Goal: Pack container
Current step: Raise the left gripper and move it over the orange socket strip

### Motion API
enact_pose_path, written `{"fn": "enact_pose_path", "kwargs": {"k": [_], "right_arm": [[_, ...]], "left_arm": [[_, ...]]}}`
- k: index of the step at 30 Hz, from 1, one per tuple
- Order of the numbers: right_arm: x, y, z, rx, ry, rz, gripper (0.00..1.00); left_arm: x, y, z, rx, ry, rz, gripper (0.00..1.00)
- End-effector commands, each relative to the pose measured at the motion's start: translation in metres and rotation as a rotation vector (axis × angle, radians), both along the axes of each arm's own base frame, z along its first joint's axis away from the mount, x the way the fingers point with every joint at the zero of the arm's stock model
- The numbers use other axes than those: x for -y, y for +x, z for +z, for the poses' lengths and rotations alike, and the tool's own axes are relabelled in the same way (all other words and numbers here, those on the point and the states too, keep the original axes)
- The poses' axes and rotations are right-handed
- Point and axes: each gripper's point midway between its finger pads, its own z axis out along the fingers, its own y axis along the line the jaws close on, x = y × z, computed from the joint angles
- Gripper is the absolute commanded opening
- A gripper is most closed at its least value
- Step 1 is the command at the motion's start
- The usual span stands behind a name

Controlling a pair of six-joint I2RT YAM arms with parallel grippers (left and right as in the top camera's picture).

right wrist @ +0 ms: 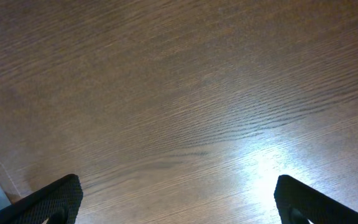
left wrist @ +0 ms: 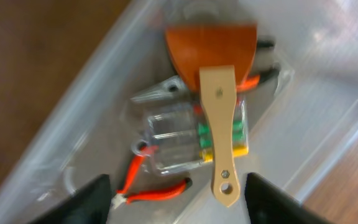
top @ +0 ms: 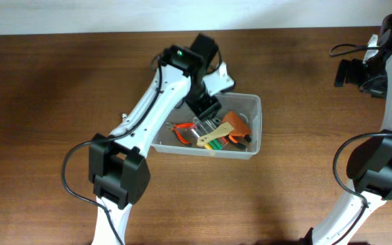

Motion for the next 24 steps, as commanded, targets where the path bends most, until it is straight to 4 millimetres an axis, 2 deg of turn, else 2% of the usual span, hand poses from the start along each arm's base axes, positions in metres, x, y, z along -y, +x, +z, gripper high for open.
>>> {"fn": "enact_pose_path", "kwargs": {"k": [1,2,5,9,12,18,22,24], "right_arm": [[0.0,-0.001,-0.001,-0.006,-0.002,-0.008,0.99],[0.0,-0.001,-0.001,-0.006,-0.002,-0.008,0.99],[0.0,-0.001,-0.001,-0.006,-0.002,-0.008,0.99],[0.0,-0.001,-0.001,-0.006,-0.002,-0.008,0.98],[0.0,-0.001,-0.001,-0.006,-0.002,-0.008,0.98],[0.0,-0.001,-0.001,-0.006,-0.002,-0.008,0.99],[0.0,-0.001,-0.001,-0.006,-0.002,-0.008,0.99],[0.0,-0.001,-0.001,-0.006,-0.002,-0.008,0.99]], "left_arm": [[0.004,0.012,0.044,0.091,-0.054,0.011,0.96],[0.003,0.013,0.052,0.103,-0.061,0.014,0.99],[-0.013,0.022,0.072,0.138,-0.05,0.095,0.99],[-0.064,0.045,0.082,0.202,0.071,0.334,0.99],[-0.106,0.052,0.081,0.193,0.146,0.524,0.99],[-0.176,0.047,0.073,0.077,0.188,0.791,0.99],[-0.214,0.041,0.071,0.026,0.214,0.893,0.99],[-0.223,0.042,0.071,0.018,0.206,0.96,0.99]]}}
